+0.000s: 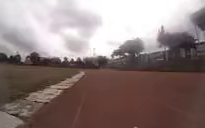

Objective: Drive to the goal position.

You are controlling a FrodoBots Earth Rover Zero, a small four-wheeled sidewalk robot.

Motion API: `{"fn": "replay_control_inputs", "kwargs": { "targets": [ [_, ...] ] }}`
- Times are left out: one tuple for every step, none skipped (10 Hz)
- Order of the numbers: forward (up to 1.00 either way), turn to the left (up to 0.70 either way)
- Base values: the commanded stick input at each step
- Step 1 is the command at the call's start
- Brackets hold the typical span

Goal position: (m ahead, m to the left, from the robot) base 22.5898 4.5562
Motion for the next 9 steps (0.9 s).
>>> {"fn": "replay_control_inputs", "kwargs": {
  "targets": [
    [1.00,0.00],
    [1.00,0.00],
    [1.00,0.00],
    [1.00,0.00],
    [1.00,0.00],
    [1.00,0.00],
    [1.00,0.00],
    [1.00,0.00],
    [1.00,0.00]
  ]
}}
